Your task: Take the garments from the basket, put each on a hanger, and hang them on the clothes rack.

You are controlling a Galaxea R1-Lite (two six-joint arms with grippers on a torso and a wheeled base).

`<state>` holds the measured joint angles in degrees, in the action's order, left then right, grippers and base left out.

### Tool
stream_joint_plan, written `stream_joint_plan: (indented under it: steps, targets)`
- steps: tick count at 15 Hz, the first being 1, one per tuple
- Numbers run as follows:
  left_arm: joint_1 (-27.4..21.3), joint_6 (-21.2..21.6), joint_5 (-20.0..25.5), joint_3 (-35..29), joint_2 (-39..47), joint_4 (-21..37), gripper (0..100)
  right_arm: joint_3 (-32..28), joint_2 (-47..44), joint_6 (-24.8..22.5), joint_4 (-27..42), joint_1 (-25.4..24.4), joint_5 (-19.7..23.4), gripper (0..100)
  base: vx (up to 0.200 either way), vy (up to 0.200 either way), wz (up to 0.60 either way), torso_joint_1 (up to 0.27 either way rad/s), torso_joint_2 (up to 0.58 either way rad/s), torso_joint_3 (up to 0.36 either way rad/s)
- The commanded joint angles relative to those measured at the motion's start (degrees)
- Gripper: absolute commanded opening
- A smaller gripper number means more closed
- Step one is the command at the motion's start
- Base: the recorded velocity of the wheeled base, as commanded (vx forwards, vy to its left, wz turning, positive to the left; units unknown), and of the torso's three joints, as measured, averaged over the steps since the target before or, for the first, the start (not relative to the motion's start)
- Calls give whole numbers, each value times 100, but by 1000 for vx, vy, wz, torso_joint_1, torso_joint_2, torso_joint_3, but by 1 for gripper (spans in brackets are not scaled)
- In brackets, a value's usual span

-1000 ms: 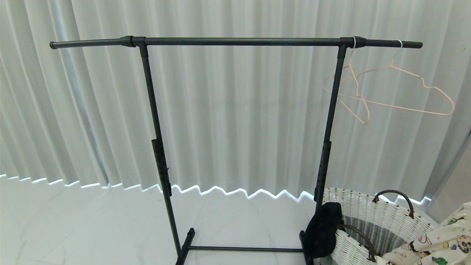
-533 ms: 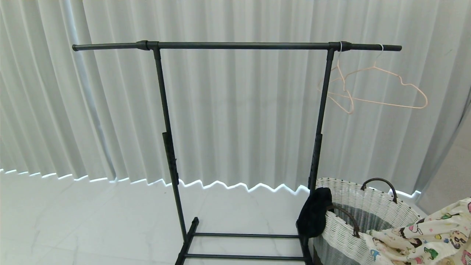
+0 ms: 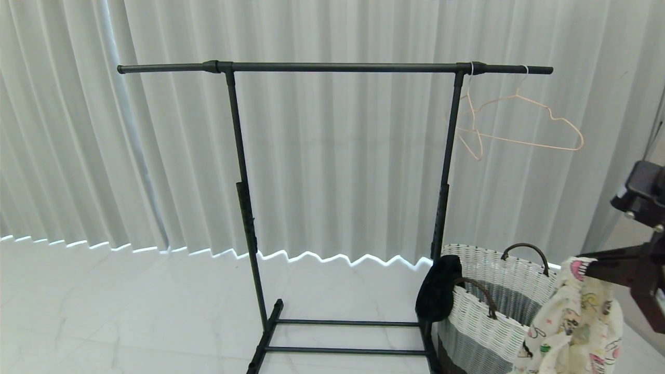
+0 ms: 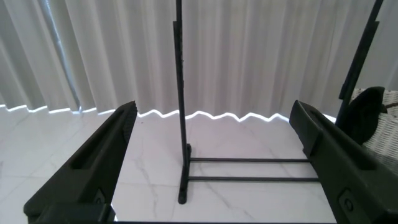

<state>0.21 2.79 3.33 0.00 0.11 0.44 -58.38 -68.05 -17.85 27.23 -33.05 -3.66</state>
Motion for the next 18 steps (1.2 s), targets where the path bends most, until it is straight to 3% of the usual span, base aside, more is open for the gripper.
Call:
stream_joint_plan:
  steps: [1,4,8,9,12,15,18]
  targets:
    - [-3,-33,1,-9,-2,0,100,-446,-1061,774,-429,-808,-12,0,0,0,0,0,0,0]
    - [-3,-15,1,0,-2,-9,100,-675,-1817,1213,-974,-1362,-91,0,0,0,0,0,0,0]
    - [-3,2,19,-9,-2,-35,100,-850,-2380,1293,-1308,-1679,-170,0,0,0,0,0,0,0]
    - [-73,-51,274,-448,209,-44,100,-965,-2433,1293,-1308,-1679,-170,0,0,0,0,0,0,0]
    - [-399,-648,397,-2382,2916,-352,100,-1246,-2573,1293,-1326,-1679,-179,0,0,0,0,0,0,0]
    - [-583,-560,397,-3999,5104,-475,100,-1413,-2758,1284,-1888,-1679,-223,0,0,0,0,0,0,0]
    - [-1550,-604,282,-4263,5913,-483,100,-1483,-2810,1284,-2064,-1705,-223,0,0,0,0,0,0,0]
